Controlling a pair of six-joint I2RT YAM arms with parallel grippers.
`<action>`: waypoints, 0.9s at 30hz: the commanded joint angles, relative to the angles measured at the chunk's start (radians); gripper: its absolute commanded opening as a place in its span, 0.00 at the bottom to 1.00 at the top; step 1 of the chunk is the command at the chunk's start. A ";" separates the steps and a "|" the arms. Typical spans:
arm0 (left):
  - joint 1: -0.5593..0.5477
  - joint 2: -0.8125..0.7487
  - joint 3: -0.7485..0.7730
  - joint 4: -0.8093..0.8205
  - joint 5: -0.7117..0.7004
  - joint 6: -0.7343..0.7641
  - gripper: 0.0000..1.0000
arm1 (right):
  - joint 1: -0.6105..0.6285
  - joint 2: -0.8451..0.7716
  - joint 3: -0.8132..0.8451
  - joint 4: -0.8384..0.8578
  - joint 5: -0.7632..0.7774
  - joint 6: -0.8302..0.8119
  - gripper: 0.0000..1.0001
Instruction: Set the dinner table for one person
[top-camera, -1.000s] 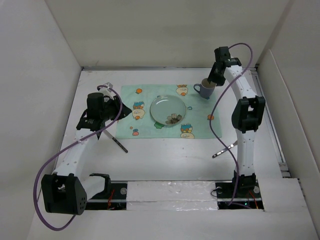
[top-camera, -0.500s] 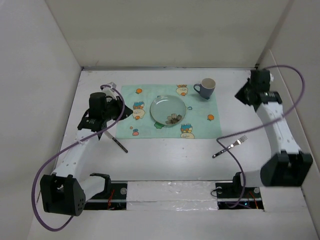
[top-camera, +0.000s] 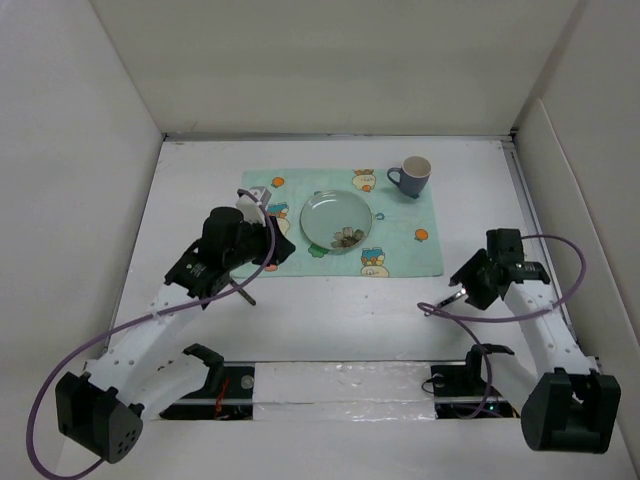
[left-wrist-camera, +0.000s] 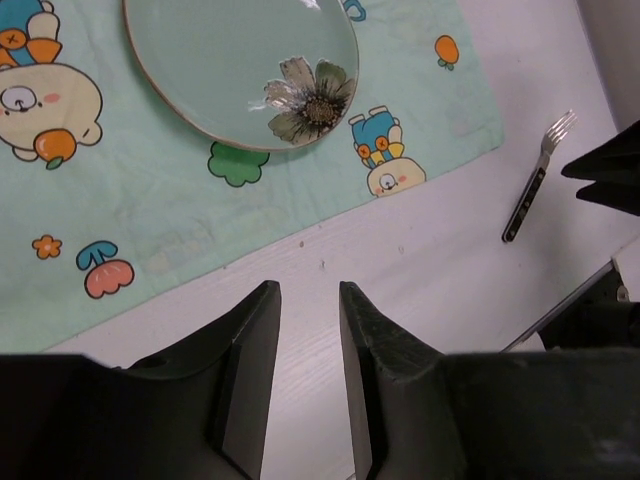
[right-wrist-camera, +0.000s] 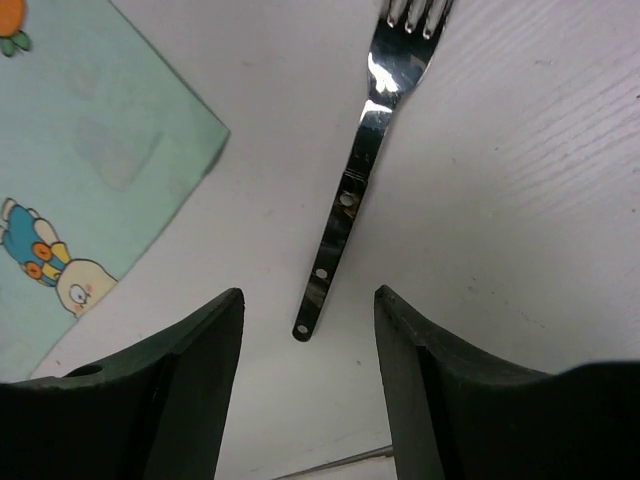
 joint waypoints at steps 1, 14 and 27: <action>-0.013 -0.065 -0.054 0.027 -0.003 -0.004 0.28 | -0.008 0.062 0.013 0.001 -0.031 0.023 0.60; -0.026 -0.160 -0.083 0.021 -0.011 -0.021 0.28 | 0.014 0.356 0.095 0.046 0.051 0.024 0.46; -0.037 -0.183 -0.109 0.070 -0.032 -0.024 0.27 | 0.132 0.575 0.190 -0.002 0.167 0.124 0.00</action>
